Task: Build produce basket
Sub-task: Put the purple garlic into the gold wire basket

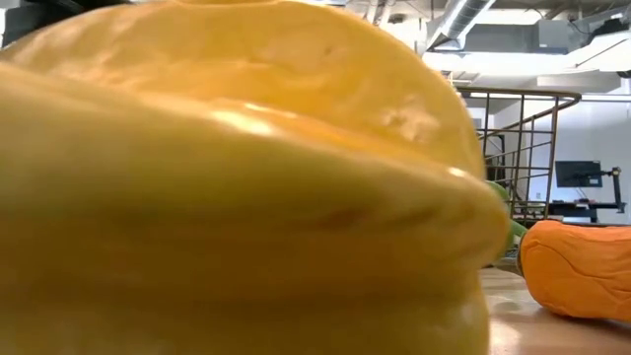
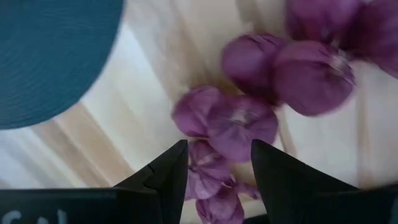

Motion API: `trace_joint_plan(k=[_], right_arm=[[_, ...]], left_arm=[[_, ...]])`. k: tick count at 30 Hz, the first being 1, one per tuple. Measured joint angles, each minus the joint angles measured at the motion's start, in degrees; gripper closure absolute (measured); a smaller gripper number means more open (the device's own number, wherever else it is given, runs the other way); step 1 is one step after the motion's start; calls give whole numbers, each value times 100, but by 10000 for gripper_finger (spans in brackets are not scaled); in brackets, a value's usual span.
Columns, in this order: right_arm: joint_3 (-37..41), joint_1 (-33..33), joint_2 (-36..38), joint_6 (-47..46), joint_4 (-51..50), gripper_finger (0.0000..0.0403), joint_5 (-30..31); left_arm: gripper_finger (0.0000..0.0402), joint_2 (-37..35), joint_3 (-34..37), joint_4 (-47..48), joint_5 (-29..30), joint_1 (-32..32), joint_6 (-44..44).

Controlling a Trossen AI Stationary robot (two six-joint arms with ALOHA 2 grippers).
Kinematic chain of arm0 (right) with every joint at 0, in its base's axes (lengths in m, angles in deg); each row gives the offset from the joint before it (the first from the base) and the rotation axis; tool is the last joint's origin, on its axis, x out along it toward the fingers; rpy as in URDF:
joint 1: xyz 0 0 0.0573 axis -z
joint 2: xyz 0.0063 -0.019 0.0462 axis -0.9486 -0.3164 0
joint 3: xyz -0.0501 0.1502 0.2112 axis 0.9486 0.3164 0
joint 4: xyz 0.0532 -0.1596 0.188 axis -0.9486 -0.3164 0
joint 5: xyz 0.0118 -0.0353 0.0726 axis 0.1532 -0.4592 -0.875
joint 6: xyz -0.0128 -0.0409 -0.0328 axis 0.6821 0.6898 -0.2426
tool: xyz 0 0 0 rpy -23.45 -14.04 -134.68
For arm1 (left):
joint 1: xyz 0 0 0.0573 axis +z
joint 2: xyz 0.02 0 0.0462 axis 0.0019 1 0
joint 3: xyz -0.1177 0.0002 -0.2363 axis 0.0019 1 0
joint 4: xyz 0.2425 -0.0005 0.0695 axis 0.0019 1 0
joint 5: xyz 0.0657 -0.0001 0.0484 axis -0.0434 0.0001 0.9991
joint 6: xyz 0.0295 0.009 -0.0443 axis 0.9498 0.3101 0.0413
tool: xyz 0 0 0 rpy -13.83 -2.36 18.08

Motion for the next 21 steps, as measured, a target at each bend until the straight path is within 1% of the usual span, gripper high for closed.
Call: trace_joint_plan(k=[4, 6, 9, 11, 12, 15, 17, 21], right_arm=[[0, 0, -1, 2, -2, 182, -1], [0, 0, -1, 4, -2, 182, -1], [0, 0, -1, 8, -2, 182, -1], [0, 0, -1, 13, 0, 182, -2], [0, 0, -1, 13, -2, 182, -1], [0, 0, -1, 13, -2, 182, -3], [0, 0, -3, 13, 0, 182, -3], [0, 0, -3, -24, -2, 182, -3]], left_arm=[[241, 0, 0, 253, -120, -101, 296], [245, -1, 48, 163, -141, -163, 524], [251, 0, 346, -9, -397, -228, 783], [255, 0, 596, 2, -427, -238, 752], [256, 0, 717, -35, -388, -230, 656], [258, 2, 901, -76, 4, -133, 509], [258, 1, 990, -383, 83, -32, 578], [258, 0, 1325, -1105, -106, 84, 878]])
